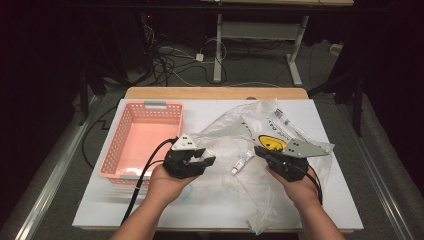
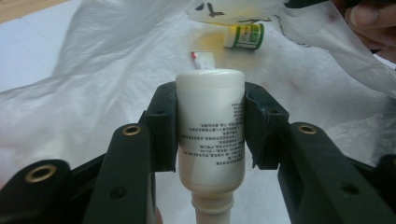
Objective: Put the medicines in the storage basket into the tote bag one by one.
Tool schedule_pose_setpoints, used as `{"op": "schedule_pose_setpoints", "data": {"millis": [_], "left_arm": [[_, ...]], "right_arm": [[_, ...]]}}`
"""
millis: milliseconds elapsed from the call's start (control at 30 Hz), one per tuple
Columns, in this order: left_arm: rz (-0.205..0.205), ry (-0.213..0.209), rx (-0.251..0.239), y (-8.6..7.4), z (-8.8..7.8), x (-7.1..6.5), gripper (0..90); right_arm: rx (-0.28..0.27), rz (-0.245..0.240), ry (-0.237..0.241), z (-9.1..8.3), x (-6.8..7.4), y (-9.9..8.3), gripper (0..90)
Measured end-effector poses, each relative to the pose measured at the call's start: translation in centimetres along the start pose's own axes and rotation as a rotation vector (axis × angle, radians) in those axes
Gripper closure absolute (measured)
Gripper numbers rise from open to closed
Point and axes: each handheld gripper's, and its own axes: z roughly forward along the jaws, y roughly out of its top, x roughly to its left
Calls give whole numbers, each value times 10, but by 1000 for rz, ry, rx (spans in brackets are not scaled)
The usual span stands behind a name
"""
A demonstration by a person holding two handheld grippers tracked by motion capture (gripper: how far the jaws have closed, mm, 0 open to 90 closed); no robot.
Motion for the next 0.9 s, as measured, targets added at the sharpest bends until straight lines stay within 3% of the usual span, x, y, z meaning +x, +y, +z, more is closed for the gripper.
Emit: {"op": "schedule_pose_setpoints", "data": {"millis": [200, 900], "left_arm": [[13, -27, -7, 1, 22, -10, 583], [63, -66, -11, 9, 93, -38, 582]], "right_arm": [[-1, -5, 0, 0, 0, 0, 900], [-9, 3, -4, -2, -3, 1, 900]]}}
